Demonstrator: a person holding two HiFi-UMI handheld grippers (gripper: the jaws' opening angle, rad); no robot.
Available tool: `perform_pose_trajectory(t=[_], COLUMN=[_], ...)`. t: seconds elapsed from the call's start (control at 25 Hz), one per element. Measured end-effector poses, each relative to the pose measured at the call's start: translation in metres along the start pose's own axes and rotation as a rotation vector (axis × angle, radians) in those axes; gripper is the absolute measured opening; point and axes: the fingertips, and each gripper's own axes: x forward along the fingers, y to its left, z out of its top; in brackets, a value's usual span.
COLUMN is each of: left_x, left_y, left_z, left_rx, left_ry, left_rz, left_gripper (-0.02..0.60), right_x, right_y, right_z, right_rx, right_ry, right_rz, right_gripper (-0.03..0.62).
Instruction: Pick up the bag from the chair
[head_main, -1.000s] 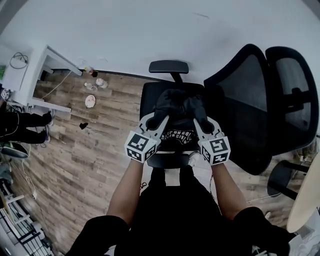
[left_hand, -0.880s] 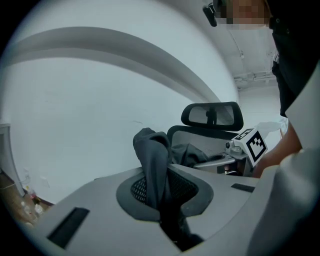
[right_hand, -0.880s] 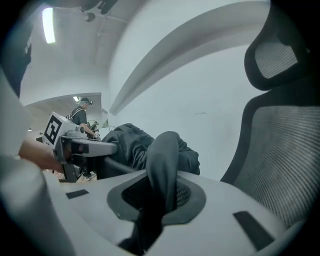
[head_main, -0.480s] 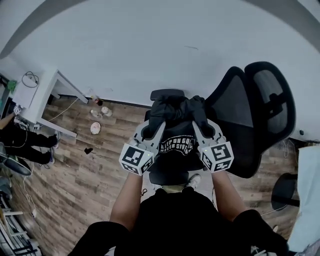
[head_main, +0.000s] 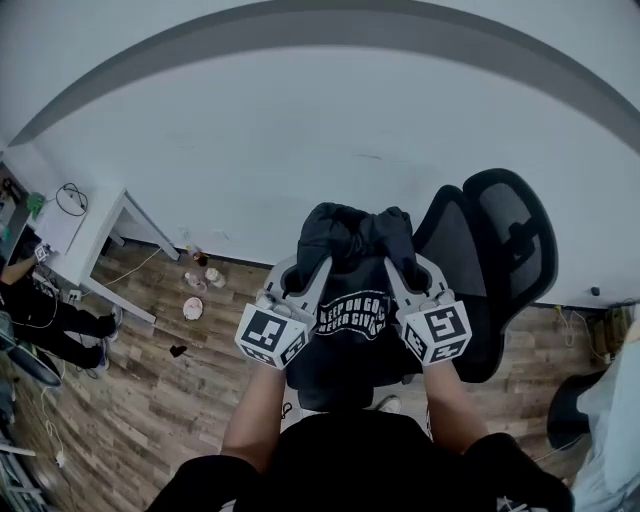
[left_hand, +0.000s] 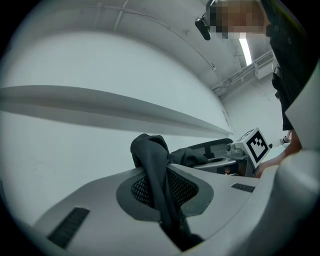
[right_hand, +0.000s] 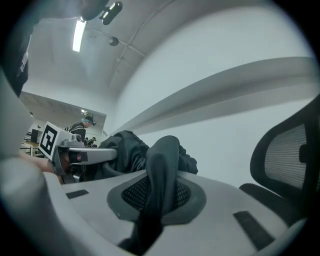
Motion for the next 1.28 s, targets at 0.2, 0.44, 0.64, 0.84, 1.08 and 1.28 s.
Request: perform_pose_trajectory(t=[0.2,0.44,0.64,0.84,1.08,1.28], left_x=[-0.002,0.001,0.005,0.000,-0.008,-0.009], left_y=[-0.003,-0.006,-0.009,-0.015,-0.017,-0.020], left_z=[0.034,0.068,0.089,0.098,0.097,0.091], left_rx=[0.017,0.044,0.073,0.080,0.058,0.043], left_ry=[-0.060,-0.117,-0.141,-0.143,-0.132,-0.118], left_rz=[-0.021,-0.028,-0.041,-0.042,-0.053,-0.062], left_gripper=[0.055,0.055,0.055,0.055,0.055,0.055], right_x=[-0.005,-0.008,-0.014,-0.019,-0.024,-0.027], right_y=[0.003,-0.001,-0.001,0.002,0.010,0.011], right_z=[0.036,0.070,0.092,0.101,0.100,0.095], right_rx=[-0.030,-0.047,-0.059,-0.062,-0.060,-0.066], right_ry=[-0.058,-0.119,-0.169,-0.194,-0.188,-0.178], right_rz=[-0.004,-0.007,-0.014,-0.016,-0.022,-0.033], right_gripper=[0.066,0.066,0.066,0.067,0.066,0.066])
